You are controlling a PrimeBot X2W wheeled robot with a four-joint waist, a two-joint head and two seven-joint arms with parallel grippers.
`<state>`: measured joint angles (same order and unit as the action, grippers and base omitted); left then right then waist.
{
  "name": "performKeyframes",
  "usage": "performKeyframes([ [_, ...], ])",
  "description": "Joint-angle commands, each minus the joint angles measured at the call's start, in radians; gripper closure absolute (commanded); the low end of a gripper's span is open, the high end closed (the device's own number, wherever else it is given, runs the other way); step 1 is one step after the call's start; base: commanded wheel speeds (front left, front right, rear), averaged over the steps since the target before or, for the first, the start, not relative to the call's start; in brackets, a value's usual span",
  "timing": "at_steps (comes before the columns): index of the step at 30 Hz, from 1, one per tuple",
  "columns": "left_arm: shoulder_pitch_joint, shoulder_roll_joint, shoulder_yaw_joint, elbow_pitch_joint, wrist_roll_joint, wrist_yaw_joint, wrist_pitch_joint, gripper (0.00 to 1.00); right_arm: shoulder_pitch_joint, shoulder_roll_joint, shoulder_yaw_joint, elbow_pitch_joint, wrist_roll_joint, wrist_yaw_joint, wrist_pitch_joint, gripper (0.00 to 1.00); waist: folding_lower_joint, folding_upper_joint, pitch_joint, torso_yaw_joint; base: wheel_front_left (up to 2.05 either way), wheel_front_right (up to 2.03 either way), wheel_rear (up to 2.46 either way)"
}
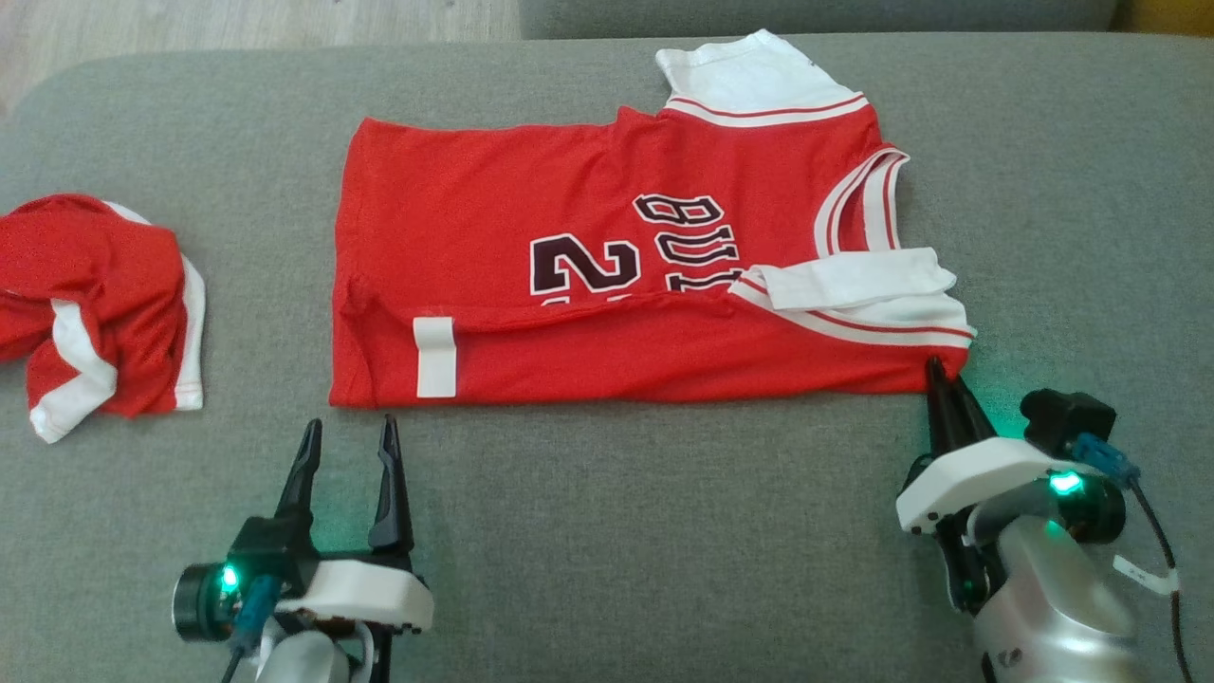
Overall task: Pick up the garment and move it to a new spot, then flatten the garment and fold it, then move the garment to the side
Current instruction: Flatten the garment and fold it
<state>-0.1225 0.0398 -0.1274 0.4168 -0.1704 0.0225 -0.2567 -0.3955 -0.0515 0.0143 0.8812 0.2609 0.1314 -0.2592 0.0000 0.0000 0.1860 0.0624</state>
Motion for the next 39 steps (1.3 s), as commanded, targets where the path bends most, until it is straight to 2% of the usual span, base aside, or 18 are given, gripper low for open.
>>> performKeyframes([
  [1, -0.036, 0.010, 0.029, -0.021, -0.005, -0.002, -0.005, 0.00, -0.002, 0.001, 0.014, -0.031, -0.012, -0.001, -0.003, 1.00, 0.0000, 0.0000, 0.000, -0.002, 0.00, 0.00, 0.00],
  [9, -0.096, 0.010, 0.018, 0.004, -0.003, 0.002, -0.005, 0.00, -0.003, 0.001, 0.026, -0.079, -0.018, -0.001, -0.003, 1.00, 0.0000, 0.0000, 0.031, -0.019, 0.00, 0.00, 0.00],
  [15, -0.150, 0.010, 0.034, 0.068, 0.003, 0.043, -0.005, 0.00, -0.017, 0.001, 0.041, -0.096, -0.027, -0.001, -0.003, 1.00, 0.0000, 0.0000, 0.060, -0.034, 0.00, 0.00, 0.00],
  [25, -0.205, 0.010, 0.079, 0.172, -0.001, 0.075, -0.005, 0.00, -0.033, 0.001, 0.038, -0.112, -0.036, -0.001, -0.003, 1.00, 0.0000, 0.0000, 0.085, -0.049, 0.00, 0.00, 0.00],
  [35, -0.215, 0.010, 0.063, 0.282, -0.090, 0.020, -0.005, 0.00, -0.031, 0.001, 0.037, -0.133, -0.031, -0.001, -0.003, 1.00, 0.0000, 0.0000, 0.080, -0.048, 0.00, 0.00, 0.00],
  [39, -0.229, 0.010, 0.054, 0.312, -0.106, 0.014, -0.005, 0.00, -0.031, 0.001, 0.043, -0.136, -0.025, -0.001, -0.003, 1.00, 0.0000, 0.0000, 0.077, -0.048, 0.00, 0.00, 0.00],
])
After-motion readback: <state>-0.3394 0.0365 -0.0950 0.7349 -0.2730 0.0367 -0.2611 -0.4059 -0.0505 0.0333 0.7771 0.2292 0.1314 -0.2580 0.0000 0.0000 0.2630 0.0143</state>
